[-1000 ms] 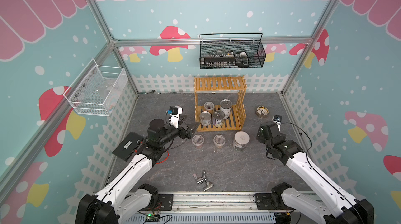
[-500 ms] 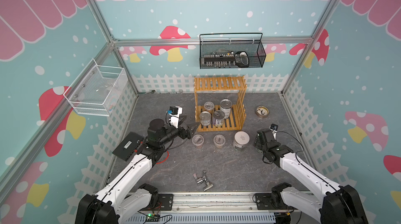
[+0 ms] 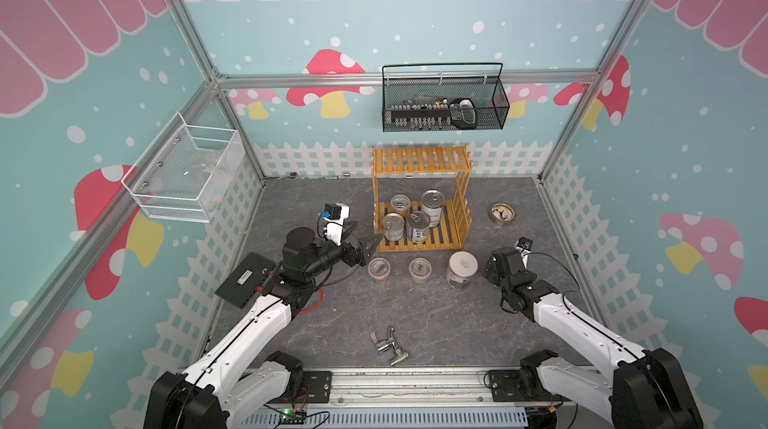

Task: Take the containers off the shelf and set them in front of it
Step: Place the container at the center of the board.

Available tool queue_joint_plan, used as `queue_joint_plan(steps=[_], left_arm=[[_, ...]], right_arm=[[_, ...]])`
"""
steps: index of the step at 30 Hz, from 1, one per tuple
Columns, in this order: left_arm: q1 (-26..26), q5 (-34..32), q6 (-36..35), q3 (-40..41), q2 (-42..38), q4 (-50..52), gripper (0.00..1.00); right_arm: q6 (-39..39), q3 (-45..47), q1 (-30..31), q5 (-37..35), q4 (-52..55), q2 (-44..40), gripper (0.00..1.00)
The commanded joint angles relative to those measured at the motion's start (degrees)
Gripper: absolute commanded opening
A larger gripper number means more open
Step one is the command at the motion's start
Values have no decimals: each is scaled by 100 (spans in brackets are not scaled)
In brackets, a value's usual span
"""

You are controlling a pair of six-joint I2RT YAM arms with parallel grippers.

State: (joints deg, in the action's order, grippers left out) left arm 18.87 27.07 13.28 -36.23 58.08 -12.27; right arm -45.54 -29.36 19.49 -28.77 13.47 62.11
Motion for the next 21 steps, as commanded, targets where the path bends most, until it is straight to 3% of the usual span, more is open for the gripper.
queue_joint_plan(steps=[1, 12, 17, 21], left_arm=[[-26, 60, -1, 28, -30, -60, 99], [-32, 44, 0, 20, -58, -56, 99], [-33, 79, 0, 19, -67, -21, 99], [46, -91, 17, 2, -69, 105, 99]], right_arm=[[75, -12, -24, 46, 183, -112, 93], [337, -499, -18, -155, 742, -398, 99], [1022, -822, -15, 94, 800, -616, 99], [2033, -990, -15, 955, 463, -974, 99]])
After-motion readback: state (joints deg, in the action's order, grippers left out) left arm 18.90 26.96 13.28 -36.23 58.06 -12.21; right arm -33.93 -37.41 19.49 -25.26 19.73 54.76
